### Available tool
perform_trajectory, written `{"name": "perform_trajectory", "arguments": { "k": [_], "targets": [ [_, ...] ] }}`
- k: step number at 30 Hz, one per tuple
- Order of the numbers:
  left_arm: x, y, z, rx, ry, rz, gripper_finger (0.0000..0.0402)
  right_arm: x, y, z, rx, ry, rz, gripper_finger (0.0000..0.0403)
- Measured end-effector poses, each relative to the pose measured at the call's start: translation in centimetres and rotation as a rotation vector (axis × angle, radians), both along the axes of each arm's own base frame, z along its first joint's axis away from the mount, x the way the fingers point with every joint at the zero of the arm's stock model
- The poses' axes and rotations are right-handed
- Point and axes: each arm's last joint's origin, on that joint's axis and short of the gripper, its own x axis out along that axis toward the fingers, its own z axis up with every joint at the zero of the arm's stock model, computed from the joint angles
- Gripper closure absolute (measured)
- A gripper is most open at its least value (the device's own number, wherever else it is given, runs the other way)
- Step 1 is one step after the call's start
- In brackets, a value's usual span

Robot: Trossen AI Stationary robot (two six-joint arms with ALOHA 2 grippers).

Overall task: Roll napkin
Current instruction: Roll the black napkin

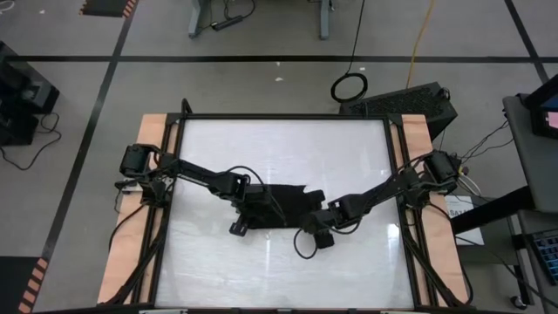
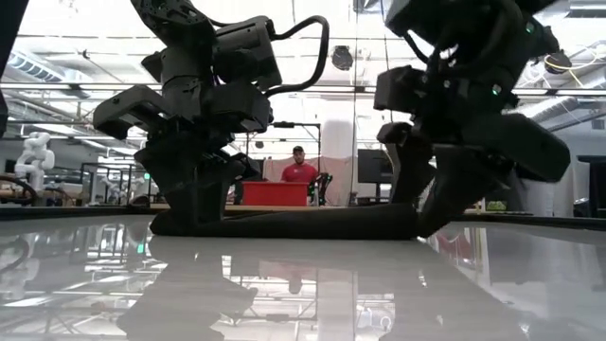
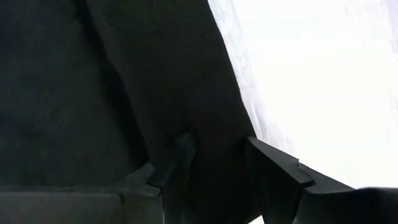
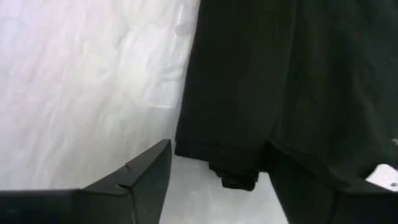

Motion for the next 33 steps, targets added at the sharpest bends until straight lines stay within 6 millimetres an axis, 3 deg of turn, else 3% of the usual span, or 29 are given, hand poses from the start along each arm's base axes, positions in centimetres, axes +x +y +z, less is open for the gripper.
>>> {"name": "perform_trajectory", "arguments": {
  "k": [19,25,33],
  "targets": [
    [0.2,0.0,0.3,0.0,0.003,0.004,0.0237,-0.1,-0.8,-1.0,0.05,-0.042,-0.059,0.0333],
    [1.6,-0.1,2.9,0.013,0.025,-0.008,0.0237,0.0,-1.2,-1.0,0.119,-0.033,-0.1,0.0394],
    [2.7,-0.4,6.8,-0.007,0.011,-0.034,0.0221,0.0,-1.1,-1.0,0.202,-0.015,-0.14,0.0393]
  ]
}}
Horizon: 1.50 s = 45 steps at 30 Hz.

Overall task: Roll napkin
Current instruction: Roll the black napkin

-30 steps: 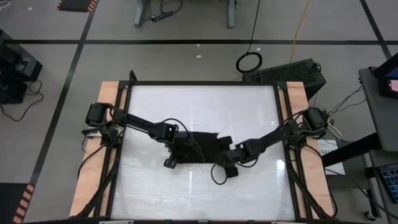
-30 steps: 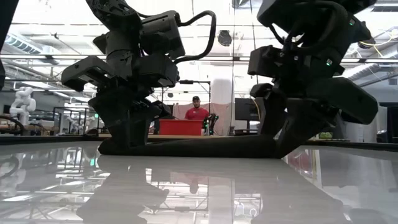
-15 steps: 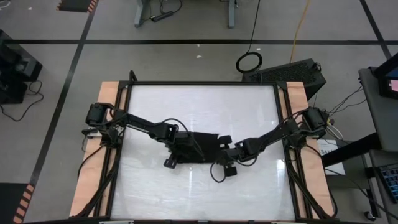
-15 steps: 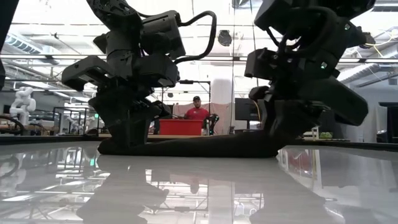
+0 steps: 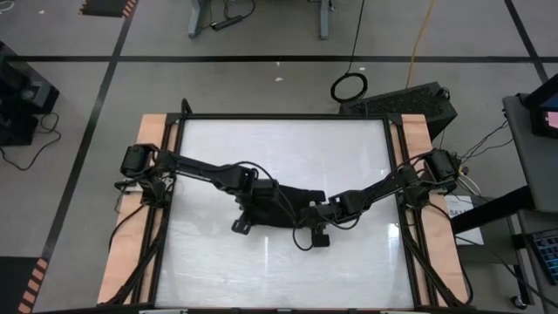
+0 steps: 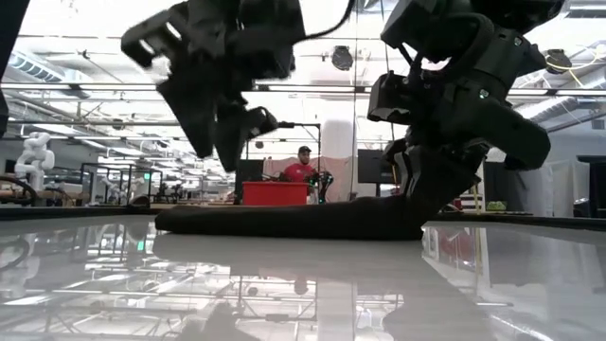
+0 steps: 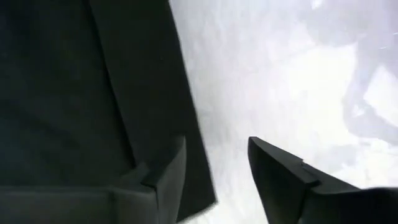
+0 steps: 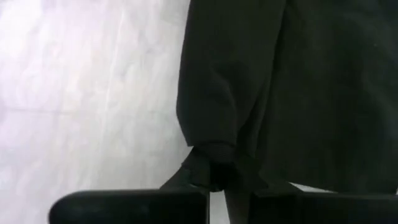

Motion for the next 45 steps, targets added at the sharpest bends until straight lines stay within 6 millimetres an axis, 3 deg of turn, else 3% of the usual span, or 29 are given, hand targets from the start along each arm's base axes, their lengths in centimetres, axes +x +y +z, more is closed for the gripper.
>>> {"name": "perform_trajectory", "arguments": {
  "k": [7,11,17,22,30,38,45],
  "targets": [
    [-1.2,-0.6,1.9,0.076,-0.019,-0.005,0.0137,0.0,0.1,0.0,0.034,0.009,-0.009,0.0395],
    [-2.2,-0.4,1.8,0.145,0.004,0.033,0.0116,0.0,0.1,0.0,0.038,0.008,-0.012,0.0395],
    [-3.8,-0.7,0.5,0.207,-0.018,0.055,0.0124,0.0,0.1,0.0,0.039,0.009,-0.014,0.0395],
    [-4.9,-1.9,-0.4,0.23,-0.133,0.045,0.0137,0.0,0.1,0.0,0.047,0.006,-0.023,0.0394],
    [-6.5,-3.3,-3.5,0.283,-0.196,0.018,0.0148,0.0,0.0,0.0,0.058,0.005,-0.033,0.0394],
    [-7.8,-3.3,-5.9,0.352,-0.228,0.042,0.0149,0.1,-0.1,-0.1,0.062,0.004,-0.045,0.0393],
    [-7.7,-2.3,-6.6,0.362,-0.259,0.117,0.0157,0.1,-0.1,0.0,0.078,0.006,-0.05,0.0393]
  ]
}}
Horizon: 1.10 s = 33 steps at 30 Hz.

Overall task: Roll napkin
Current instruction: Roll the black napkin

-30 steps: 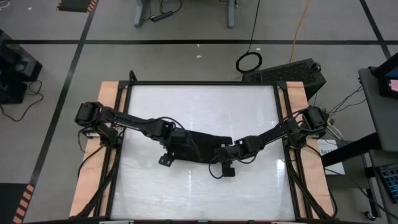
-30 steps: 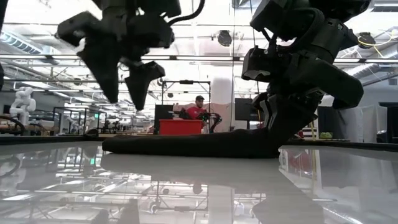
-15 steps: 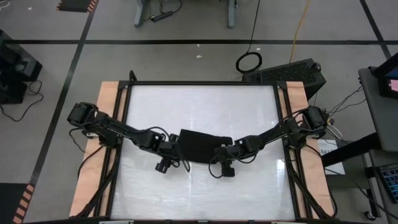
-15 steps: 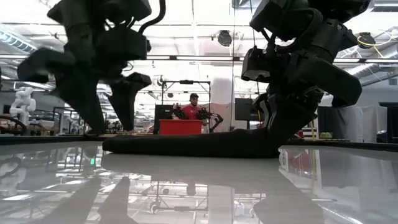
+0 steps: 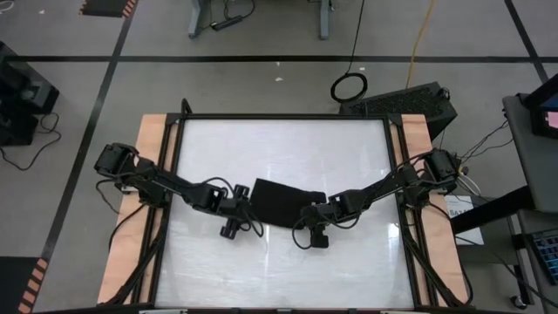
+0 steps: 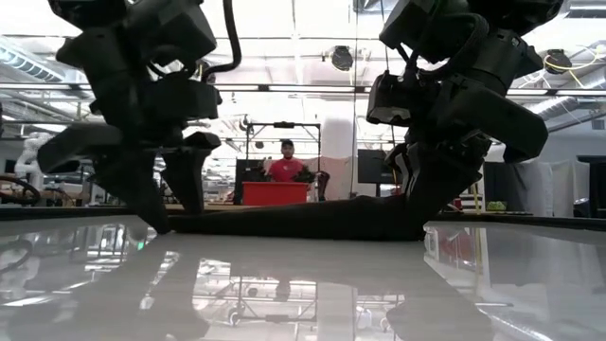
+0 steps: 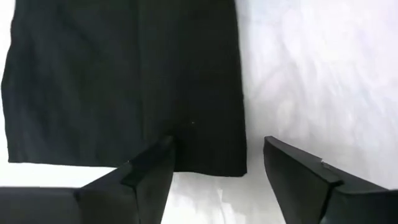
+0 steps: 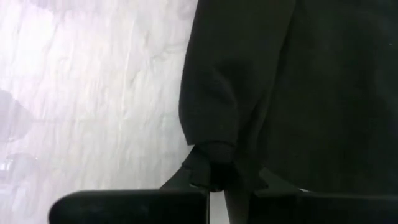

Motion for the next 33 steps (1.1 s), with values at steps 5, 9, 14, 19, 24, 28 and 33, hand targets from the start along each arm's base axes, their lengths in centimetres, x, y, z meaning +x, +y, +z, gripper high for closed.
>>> {"name": "perform_trajectory", "arguments": {
  "k": [5,9,14,19,24,28,33],
  "targets": [
    [0.1,0.8,-0.1,-0.009,-0.003,0.028,0.0226,0.0,0.0,0.0,0.003,-0.001,0.001,0.0393],
    [0.2,1.2,-0.1,-0.045,0.013,0.023,0.031,0.0,0.0,0.0,0.014,-0.001,0.006,0.0393],
    [0.1,1.1,-0.1,-0.187,0.044,-0.057,0.039,-0.1,0.1,0.3,0.045,0.004,0.013,0.0393],
    [0.5,0.8,0.5,-0.511,0.08,-0.109,0.0389,-0.4,0.3,1.3,0.148,0.005,-0.003,0.0393],
    [0.9,0.8,1.1,-0.777,0.12,-0.052,0.0389,-0.7,0.7,3.0,0.34,0.007,-0.026,0.0393],
    [1.0,1.1,1.3,-0.891,0.166,0.02,0.0389,-0.7,0.9,3.9,0.479,0.016,-0.039,0.0393],
    [1.1,2.1,1.3,-0.955,0.197,0.149,0.0389,-0.5,1.2,3.5,0.588,0.078,-0.066,0.0393]
  ]
}}
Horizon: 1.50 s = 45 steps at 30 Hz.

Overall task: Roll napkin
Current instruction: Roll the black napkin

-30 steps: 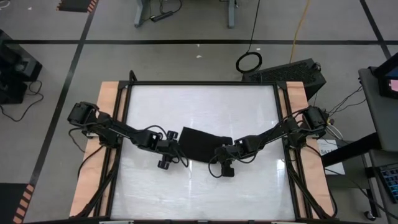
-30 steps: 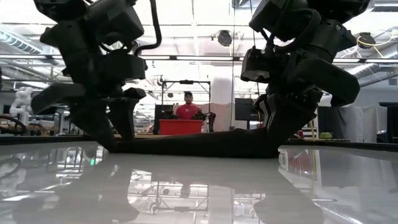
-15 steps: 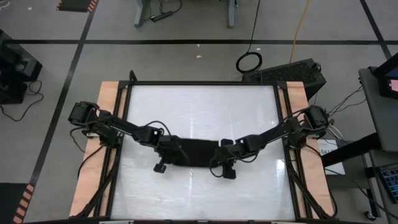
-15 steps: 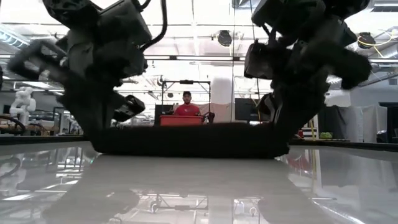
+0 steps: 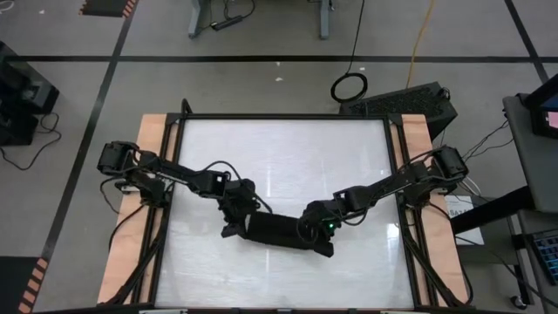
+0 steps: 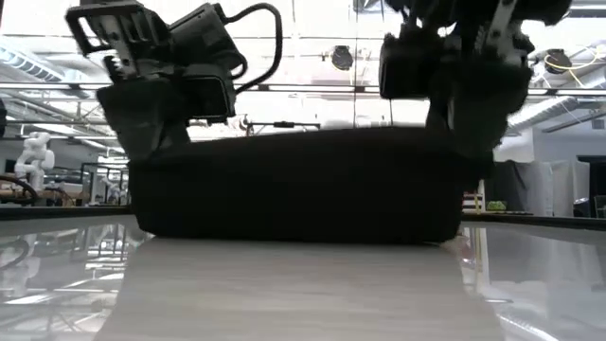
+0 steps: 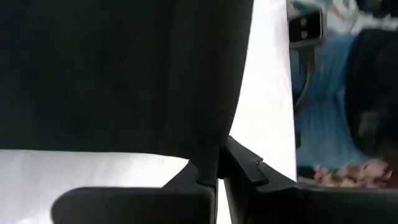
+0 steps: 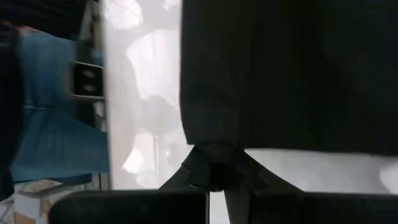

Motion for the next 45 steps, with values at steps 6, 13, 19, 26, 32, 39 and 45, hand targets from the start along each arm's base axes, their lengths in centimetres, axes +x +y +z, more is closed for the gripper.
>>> {"name": "perform_trajectory", "arguments": {
  "k": [6,13,19,26,32,39,45],
  "targets": [
    [0.6,0.6,-0.6,-0.058,0.078,0.111,0.0389,0.2,0.1,-2.4,0.013,0.134,-0.043,0.0379],
    [1.0,0.4,-2.7,-0.09,0.175,0.126,0.0389,0.5,0.2,-3.5,0.029,0.157,-0.036,0.0364],
    [1.1,0.4,-3.1,-0.095,0.202,0.147,0.0389,0.5,0.2,-3.5,0.022,0.153,-0.04,0.0362],
    [1.0,0.5,-3.3,-0.078,0.233,0.18,0.0389,0.0,0.1,-1.9,-0.009,0.08,0.02,0.0287],
    [1.0,0.5,-3.3,-0.065,0.234,0.191,0.0389,-0.7,0.3,0.7,-0.04,-0.039,0.082,0.0221],
    [0.9,0.6,-3.4,-0.053,0.248,0.2,0.0389,-1.9,3.8,2.8,-0.247,-0.316,0.248,0.022],
    [0.7,0.6,-3.5,-0.042,0.266,0.206,0.0389,-2.3,6.4,2.0,-0.456,-0.442,0.34,0.0229]
  ]
}}
